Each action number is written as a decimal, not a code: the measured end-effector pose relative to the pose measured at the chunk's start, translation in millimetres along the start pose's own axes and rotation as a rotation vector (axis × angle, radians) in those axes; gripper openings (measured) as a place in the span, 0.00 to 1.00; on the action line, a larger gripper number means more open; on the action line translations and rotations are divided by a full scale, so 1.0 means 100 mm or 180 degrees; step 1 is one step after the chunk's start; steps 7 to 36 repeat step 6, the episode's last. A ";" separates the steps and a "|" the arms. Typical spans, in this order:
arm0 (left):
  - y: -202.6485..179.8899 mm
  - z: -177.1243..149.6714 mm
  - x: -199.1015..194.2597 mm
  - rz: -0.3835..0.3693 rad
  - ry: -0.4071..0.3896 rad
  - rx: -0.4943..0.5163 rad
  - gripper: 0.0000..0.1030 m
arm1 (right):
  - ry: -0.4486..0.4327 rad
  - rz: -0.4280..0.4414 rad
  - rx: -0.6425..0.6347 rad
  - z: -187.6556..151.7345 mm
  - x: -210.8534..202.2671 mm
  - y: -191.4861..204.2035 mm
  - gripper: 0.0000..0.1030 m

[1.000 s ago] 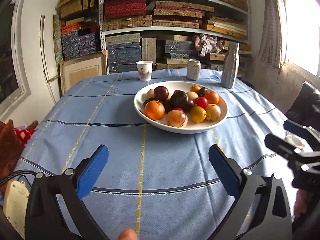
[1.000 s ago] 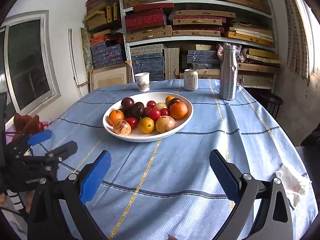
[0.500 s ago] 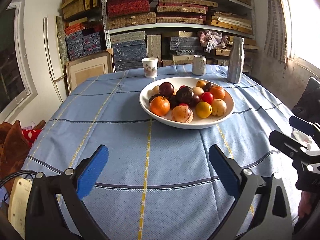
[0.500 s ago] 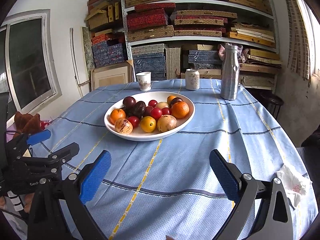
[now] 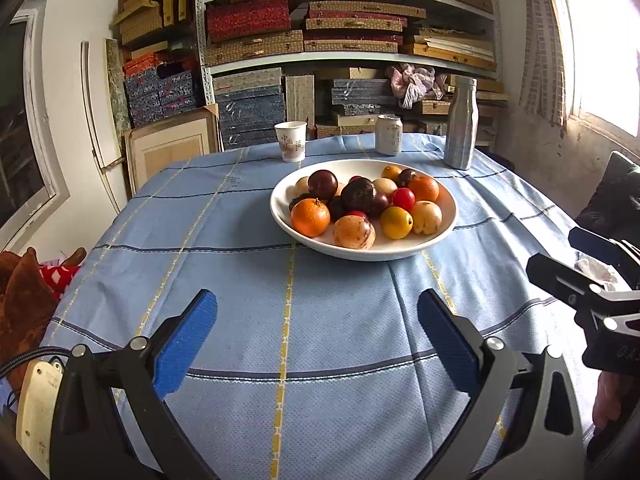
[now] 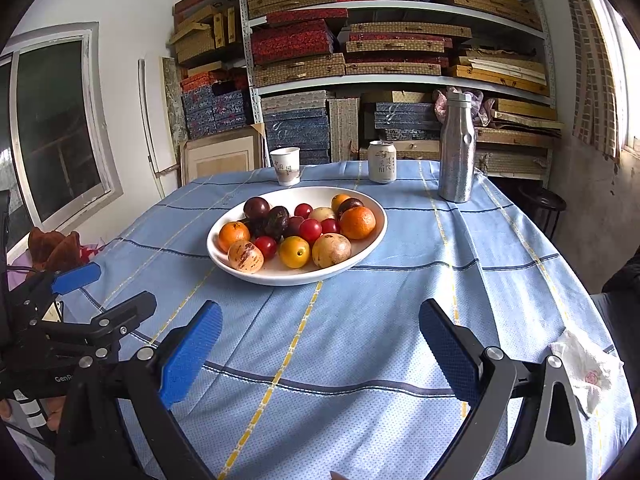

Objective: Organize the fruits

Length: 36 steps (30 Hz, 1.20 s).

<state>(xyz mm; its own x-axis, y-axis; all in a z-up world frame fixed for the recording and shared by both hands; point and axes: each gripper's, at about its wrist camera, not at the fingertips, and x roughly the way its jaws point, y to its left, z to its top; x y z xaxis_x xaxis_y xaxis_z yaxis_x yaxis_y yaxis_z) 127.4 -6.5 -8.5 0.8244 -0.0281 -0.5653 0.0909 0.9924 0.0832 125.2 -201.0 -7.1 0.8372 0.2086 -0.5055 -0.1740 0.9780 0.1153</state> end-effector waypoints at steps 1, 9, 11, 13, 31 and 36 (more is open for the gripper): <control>0.00 0.01 0.01 0.0003 0.0019 0.0003 0.95 | -0.0003 0.0002 0.0004 0.00 0.00 0.00 0.97; -0.01 0.00 0.00 0.0010 -0.0004 0.0004 0.95 | -0.0006 0.0001 -0.0006 0.01 -0.01 0.00 0.97; -0.01 0.00 0.00 0.0010 -0.0004 0.0004 0.95 | -0.0006 0.0001 -0.0006 0.01 -0.01 0.00 0.97; -0.01 0.00 0.00 0.0010 -0.0004 0.0004 0.95 | -0.0006 0.0001 -0.0006 0.01 -0.01 0.00 0.97; -0.01 0.00 0.00 0.0010 -0.0004 0.0004 0.95 | -0.0006 0.0001 -0.0006 0.01 -0.01 0.00 0.97; -0.01 0.00 0.00 0.0010 -0.0004 0.0004 0.95 | -0.0006 0.0001 -0.0006 0.01 -0.01 0.00 0.97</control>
